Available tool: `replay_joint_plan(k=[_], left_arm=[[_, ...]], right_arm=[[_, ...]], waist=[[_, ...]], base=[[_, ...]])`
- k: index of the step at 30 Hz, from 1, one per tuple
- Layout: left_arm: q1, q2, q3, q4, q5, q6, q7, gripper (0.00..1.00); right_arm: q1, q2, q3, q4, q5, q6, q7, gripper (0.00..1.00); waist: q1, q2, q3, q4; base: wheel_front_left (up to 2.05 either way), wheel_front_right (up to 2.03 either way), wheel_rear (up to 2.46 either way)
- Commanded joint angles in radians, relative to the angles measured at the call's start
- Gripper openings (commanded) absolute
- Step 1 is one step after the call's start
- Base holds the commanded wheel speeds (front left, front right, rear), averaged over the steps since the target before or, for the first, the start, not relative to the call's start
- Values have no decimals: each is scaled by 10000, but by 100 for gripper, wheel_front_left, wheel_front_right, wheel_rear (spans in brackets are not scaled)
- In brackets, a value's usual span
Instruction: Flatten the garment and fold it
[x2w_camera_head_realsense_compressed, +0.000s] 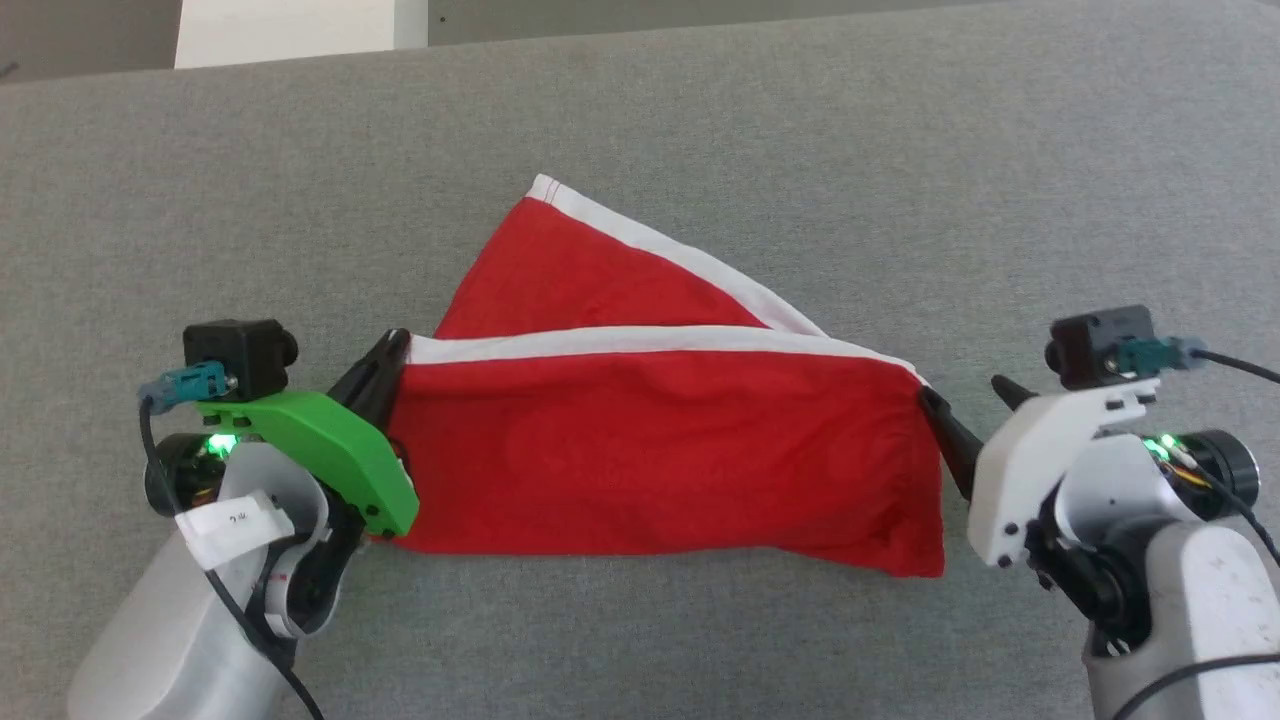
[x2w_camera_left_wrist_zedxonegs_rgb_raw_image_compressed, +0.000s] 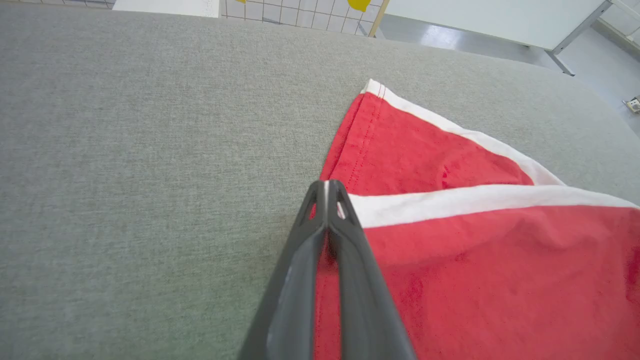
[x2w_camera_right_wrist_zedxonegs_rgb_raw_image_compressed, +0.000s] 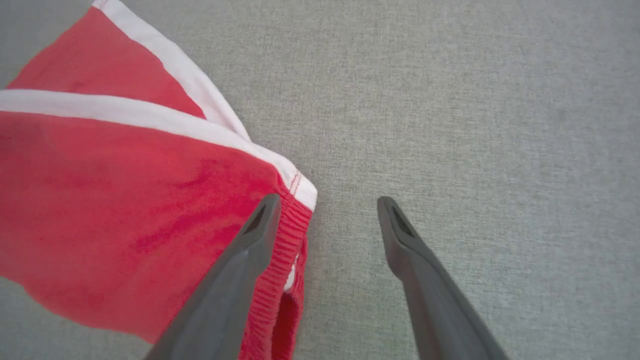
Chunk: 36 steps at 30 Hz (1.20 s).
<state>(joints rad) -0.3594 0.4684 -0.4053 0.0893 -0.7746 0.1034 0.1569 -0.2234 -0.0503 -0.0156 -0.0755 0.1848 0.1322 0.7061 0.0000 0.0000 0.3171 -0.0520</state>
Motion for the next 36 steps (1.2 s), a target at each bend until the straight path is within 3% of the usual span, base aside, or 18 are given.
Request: replay_joint_plan(k=[1, 10, 11, 12, 14, 26, 32, 36], left_arm=[[135, 6, 8, -173, -41, 54, -58, 0], [256, -31, -101, -562, -48, 131, -32, 0], [259, -22, -108, -570, -40, 140, -31, 0], [264, -16, -109, -577, -40, 149, -29, 0], [279, 5, -107, -590, -38, 172, -24, 0], [149, 159, 113, -594, -44, 244, -217, 0], [-1360, 424, 219, -244, -21, -159, 221, 0], [-3113, 576, 245, 514, 44, -612, 689, 0]], right_arm=[[-294, 1, 100, 144, -247, -15, 72, 100], [-1048, 1, 425, 1470, -442, -15, 184, 100], [-1082, 1, 464, 1571, -381, -15, 181, 61], [-1108, 1, 482, 1626, -334, -15, 142, 35], [-1143, 1, 520, 1729, -281, -15, 58, 0], [-1013, 1, 670, 1407, 210, -15, -141, 0], [-2095, 1, 739, 1268, 1150, -15, 521, 0], [-3727, 1, 737, 1615, 1720, -15, 1093, 0]], waist=[[0, 0, 109, 111], [0, 0, 301, 278], [0, 0, 300, 274], [0, 0, 298, 267], [0, 0, 289, 243], [0, 0, -164, 133], [0, 0, -627, 261], [0, 0, -678, 259]], base=[[0, 0, 0], [0, 0, 0], [0, 0, 0], [0, 0, 0], [0, 0, 0], [0, 0, 0], [0, 0, 0], [0, 0, 0]])
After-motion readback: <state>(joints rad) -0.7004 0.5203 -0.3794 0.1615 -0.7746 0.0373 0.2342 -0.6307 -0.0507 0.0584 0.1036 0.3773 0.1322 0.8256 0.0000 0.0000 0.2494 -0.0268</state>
